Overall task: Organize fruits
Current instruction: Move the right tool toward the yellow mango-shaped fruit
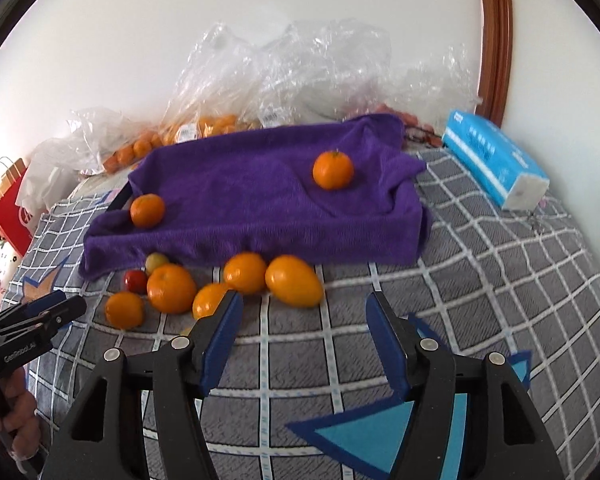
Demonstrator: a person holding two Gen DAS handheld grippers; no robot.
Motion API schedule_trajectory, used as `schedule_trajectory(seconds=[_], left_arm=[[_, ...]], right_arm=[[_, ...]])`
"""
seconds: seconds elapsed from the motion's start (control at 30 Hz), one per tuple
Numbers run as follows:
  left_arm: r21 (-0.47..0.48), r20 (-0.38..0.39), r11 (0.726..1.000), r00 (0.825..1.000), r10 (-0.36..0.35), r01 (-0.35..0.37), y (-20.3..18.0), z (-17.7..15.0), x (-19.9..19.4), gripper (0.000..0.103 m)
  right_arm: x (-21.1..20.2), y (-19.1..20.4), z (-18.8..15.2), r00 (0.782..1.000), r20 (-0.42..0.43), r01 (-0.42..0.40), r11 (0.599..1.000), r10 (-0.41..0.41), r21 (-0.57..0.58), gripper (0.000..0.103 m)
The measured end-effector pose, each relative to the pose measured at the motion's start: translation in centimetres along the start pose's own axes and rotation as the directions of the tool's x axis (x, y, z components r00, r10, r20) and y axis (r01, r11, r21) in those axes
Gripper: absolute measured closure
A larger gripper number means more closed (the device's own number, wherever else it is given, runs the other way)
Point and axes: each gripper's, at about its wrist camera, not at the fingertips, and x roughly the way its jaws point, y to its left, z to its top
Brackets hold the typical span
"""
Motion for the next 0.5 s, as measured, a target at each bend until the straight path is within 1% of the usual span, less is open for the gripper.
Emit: schedule_trajectory(seconds=[0.03, 0.1, 0.17, 0.27, 0.33, 0.5], left_arm=[[-0.004, 0.011, 1.0, 1.0, -0.011, 0.011, 0.1, 0.0, -0.1, 0.049], [-0.017, 0.004, 0.999, 0.999, -0.032, 0.032, 0.4, -0.1, 0.0, 0.049], [-0.034, 0.014, 0.998, 0.999, -0.052, 0.053, 0.7, -0.2, -0.2, 0.048], [-0.033, 0.013, 0.998, 0.998, -0.055, 0.056, 0.7, -0.2, -0.1, 0.046], [-0.021, 0.011, 0.998, 0.998, -0.056, 0.056, 0.6, -0.2, -0.1, 0.046], [-0.015, 0.01, 0.998, 0.998, -0.061, 0.061, 0.4, -0.1, 0.0, 0.046]], right_arm=[[0.1, 0.0, -0.1, 1.0, -0.004, 0.001, 1.0, -0.001, 0.002, 0.039], [0.3, -0.1, -0.2, 1.0, -0.014, 0.005, 1.0, -0.004, 0.001, 0.04], [0.2, -0.2, -0.1, 1.0, -0.012, 0.01, 1.0, -0.01, -0.01, 0.04], [-0.1, -0.6, 0.1, 1.0, 0.008, 0.007, 1.0, -0.007, 0.0, 0.04], [0.1, -0.7, 0.3, 1.0, 0.003, -0.009, 1.0, 0.009, 0.008, 0.04], [1.4, -0.4, 0.4, 1.0, -0.021, -0.016, 1.0, 0.016, 0.003, 0.04]])
